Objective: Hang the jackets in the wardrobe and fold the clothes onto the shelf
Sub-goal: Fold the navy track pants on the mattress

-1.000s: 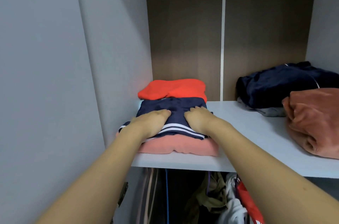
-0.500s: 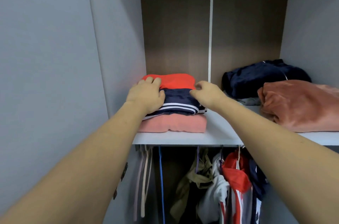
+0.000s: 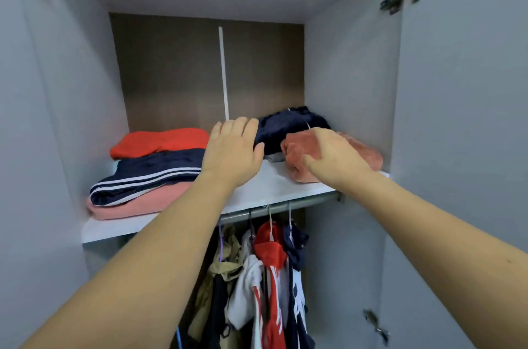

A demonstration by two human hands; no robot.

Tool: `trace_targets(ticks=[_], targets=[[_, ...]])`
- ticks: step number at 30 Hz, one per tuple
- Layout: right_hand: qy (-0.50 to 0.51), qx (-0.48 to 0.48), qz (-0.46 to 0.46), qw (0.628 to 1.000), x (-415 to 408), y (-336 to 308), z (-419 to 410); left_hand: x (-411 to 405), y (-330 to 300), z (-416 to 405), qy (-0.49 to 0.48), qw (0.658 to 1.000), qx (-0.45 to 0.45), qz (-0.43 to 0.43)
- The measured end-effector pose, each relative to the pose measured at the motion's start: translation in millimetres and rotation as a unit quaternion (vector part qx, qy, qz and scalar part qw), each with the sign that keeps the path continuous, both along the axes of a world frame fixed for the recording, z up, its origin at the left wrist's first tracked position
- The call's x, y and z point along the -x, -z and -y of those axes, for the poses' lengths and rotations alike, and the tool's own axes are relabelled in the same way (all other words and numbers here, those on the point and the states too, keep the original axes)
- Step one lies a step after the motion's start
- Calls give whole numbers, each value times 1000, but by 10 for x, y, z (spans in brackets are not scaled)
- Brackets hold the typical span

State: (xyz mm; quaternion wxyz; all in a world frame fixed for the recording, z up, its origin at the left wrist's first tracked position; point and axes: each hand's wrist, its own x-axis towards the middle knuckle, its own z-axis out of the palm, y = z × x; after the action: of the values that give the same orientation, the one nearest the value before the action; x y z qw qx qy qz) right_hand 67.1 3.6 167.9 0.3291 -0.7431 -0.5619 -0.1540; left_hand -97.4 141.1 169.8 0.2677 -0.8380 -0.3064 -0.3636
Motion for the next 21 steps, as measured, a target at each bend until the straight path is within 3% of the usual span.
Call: trace_targets(ticks=[7, 15, 21], targets=[[80, 8, 8, 997, -587, 34, 1646, -927, -19, 1446, 162, 986, -25, 45], [199, -59, 83, 975, -1345, 84, 4133, -2182, 47, 3504, 334, 938, -34, 84], [322, -25, 60, 944, -1916, 279, 5696, -3230, 169, 5030, 439, 898, -2, 25]])
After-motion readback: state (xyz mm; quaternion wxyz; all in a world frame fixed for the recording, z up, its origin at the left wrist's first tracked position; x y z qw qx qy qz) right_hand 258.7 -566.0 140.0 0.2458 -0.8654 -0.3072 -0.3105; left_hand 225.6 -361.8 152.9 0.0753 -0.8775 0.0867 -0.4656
